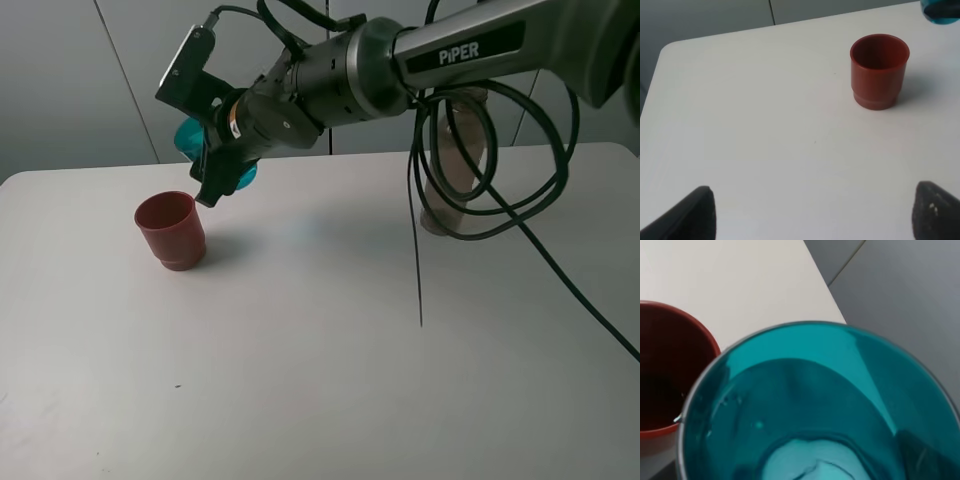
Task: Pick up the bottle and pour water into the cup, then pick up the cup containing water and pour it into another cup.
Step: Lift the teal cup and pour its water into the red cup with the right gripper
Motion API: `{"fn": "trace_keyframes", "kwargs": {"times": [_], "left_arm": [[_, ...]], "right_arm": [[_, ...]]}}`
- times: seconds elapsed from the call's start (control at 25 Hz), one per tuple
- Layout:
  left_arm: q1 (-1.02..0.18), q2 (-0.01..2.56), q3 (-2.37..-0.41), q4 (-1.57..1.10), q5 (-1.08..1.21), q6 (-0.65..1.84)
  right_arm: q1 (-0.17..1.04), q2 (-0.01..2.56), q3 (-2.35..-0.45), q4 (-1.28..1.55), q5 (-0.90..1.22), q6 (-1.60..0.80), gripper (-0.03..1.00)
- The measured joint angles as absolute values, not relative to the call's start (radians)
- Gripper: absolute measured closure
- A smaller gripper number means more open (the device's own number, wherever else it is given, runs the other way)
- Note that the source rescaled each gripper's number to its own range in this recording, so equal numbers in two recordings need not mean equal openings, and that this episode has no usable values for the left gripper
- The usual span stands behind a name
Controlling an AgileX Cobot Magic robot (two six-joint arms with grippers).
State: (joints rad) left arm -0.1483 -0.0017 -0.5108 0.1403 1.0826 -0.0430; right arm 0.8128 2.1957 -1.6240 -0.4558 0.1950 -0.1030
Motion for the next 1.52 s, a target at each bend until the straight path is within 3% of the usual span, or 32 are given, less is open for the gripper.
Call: {"fn": "trace_keyframes", "kwargs": {"times": [0.72, 1.52], "left_arm": [[-0.148, -0.002, -0.511, 0.140, 1.083, -0.043], [-0.148, -0.002, -0.511, 0.140, 1.083, -0.045]], "right_arm": [[0.813, 2.269, -1.698, -0.747, 0.189, -0.103, 0.82], [0.848, 2.288, -1.744, -0.891, 0.250, -0.099, 0.82]]}}
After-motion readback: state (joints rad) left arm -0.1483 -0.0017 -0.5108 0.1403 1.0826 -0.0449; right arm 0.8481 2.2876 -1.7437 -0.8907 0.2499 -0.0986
